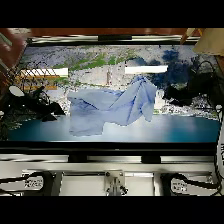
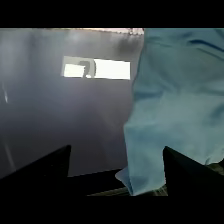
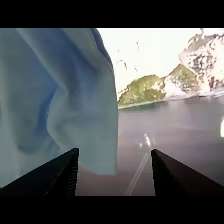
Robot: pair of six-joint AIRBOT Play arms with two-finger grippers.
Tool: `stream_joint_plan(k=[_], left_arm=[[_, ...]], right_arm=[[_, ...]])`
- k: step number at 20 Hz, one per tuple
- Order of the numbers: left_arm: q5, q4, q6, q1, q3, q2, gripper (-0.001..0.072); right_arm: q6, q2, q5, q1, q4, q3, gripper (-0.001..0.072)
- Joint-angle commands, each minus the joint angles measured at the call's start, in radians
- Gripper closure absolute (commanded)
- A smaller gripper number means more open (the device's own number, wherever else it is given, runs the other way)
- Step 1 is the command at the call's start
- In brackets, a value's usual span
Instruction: Fold the shirts.
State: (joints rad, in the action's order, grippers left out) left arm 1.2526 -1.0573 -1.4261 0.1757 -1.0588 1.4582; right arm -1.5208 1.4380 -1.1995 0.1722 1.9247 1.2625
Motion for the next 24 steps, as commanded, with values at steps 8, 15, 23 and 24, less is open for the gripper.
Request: stream_joint_plan(k=[8, 15, 23, 24], left_arm=[[-0.2, 0.154, 0.128, -0.133, 0.074, 0.114, 0.0007], [-0.193, 0.246, 0.161, -0.132, -0.001, 0.094, 0.0676], [-0.179, 0.246, 0.163, -0.132, -0.033, -0.003, 0.0676], [-0.18, 0.246, 0.173, -0.132, -0.041, -0.024, 0.0676]], right_arm=[[-0.072, -0.001, -0.065, 0.054, 0.082, -0.063, 0.0135], [-0.158, 0.071, -0.046, -0.068, 0.095, -0.179, 0.0056], [-0.055, 0.169, 0.167, -0.128, 0.23, -0.179, 0.0065], [-0.053, 0.169, 0.17, -0.137, 0.232, -0.179, 0.014]])
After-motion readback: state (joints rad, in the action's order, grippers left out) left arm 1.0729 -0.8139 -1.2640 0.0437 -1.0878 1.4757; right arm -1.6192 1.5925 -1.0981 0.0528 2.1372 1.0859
